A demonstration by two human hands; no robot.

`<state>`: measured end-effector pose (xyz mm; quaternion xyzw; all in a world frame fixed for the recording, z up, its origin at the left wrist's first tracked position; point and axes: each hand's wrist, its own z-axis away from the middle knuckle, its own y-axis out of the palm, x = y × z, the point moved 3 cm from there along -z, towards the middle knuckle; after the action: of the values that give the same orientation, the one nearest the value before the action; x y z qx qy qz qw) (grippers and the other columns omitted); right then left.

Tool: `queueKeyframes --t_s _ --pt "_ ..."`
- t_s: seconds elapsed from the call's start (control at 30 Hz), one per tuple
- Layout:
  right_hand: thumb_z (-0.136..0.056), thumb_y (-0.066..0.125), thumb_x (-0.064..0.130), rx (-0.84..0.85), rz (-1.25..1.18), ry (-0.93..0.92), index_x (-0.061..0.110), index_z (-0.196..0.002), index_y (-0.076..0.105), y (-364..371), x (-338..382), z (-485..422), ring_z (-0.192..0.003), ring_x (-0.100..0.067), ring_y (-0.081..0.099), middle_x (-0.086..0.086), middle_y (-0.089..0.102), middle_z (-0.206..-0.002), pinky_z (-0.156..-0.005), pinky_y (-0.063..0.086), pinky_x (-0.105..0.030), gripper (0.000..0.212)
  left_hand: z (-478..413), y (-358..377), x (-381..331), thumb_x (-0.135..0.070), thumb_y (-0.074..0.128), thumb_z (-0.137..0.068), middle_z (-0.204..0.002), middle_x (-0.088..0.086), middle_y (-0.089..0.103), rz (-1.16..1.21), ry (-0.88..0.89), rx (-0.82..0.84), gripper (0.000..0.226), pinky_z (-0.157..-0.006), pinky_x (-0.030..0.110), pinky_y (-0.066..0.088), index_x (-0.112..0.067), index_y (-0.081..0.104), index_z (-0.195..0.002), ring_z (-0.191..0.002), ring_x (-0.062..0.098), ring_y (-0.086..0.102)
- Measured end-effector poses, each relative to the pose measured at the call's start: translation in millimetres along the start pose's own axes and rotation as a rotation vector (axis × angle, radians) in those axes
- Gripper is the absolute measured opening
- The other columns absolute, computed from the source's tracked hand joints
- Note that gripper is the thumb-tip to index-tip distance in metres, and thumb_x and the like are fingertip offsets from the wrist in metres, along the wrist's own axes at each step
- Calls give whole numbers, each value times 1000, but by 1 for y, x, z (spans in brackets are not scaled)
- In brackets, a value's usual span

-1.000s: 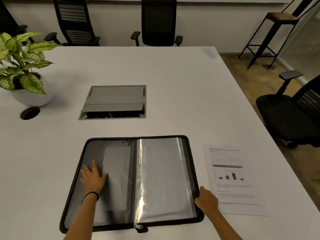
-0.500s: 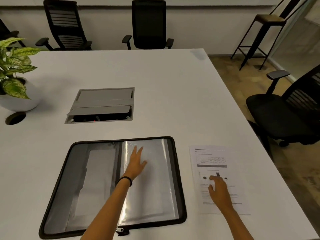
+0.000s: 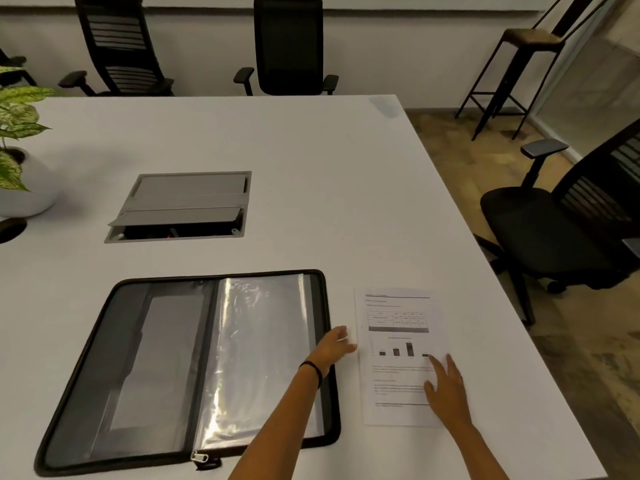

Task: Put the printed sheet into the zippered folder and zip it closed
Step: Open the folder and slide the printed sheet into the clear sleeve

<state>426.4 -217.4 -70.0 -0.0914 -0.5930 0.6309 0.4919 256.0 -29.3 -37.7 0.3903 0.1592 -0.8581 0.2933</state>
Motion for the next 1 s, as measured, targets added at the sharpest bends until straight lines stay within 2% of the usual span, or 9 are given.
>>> queueKeyframes --t_s 0.3,0.4,0.5,0.57,0.67,0.77,0.83,0.93,1.0 --pt "-88 56 6 10 5 24 14 -138 37 -3 1 -3 -140 -34 21 -16 15 -155 -112 30 -42 54 -11 25 2 -7 57 -91 -142 17 42 94 -48 -94 57 -110 37 36 2 31 -141 -131 29 42" --pt "-90 55 8 16 27 20 15 -139 35 -3 1 -3 -141 -33 19 -16 13 -155 -113 29 -41 54 -14 28 5 -3 57 -91 -125 15 51 70 -46 -137 46 -105 33 39 1 40 -133 -117 26 50" --pt "-91 54 9 24 57 7 17 -141 32 -3 0 -3 -142 -32 18 -15 12 -156 -114 28 -40 55 -16 31 5 3 55 -89 -85 6 48 47 -43 -119 14 -76 22 44 -10 52 -86 -79 14 47" --pt "-91 53 10 28 71 3 17 -141 31 -3 0 -3 -142 -32 17 -15 11 -156 -114 28 -40 55 -19 33 7 4 55 -88 -77 6 46 34 -39 -114 25 -68 17 42 -11 46 -72 -72 14 46" --pt "-92 53 10 33 79 1 17 -141 30 -3 0 -2 -142 -32 16 -16 11 -156 -114 27 -39 55 -20 39 9 4 57 -88 -87 7 58 66 -14 -99 10 -74 20 50 -4 59 -94 -80 17 57" --pt "-91 53 9 36 71 3 16 -141 31 -3 1 -2 -143 -32 15 -16 11 -156 -115 26 -39 55 -22 47 7 4 57 -89 -109 14 60 88 3 -78 30 -88 34 52 4 52 -119 -98 24 58" --pt "-91 53 9 39 81 0 15 -141 31 -3 1 -3 -143 -32 15 -17 11 -155 -115 25 -40 55 -20 52 5 6 52 -90 -114 17 58 101 25 -92 31 -87 33 51 1 47 -120 -99 23 56" --pt "-92 53 12 40 113 -3 16 -141 30 -2 1 -3 -143 -32 15 -16 11 -155 -116 25 -40 54 -16 58 2 5 44 -94 -110 12 55 72 72 -86 21 -71 20 52 -9 44 -109 -94 19 55" --pt "-92 53 13 38 121 0 16 -142 30 -2 0 -3 -143 -31 15 -16 11 -156 -115 26 -40 55 -15 60 -1 4 40 -95 -111 14 56 49 101 -78 20 -72 20 52 -12 42 -107 -95 19 56"
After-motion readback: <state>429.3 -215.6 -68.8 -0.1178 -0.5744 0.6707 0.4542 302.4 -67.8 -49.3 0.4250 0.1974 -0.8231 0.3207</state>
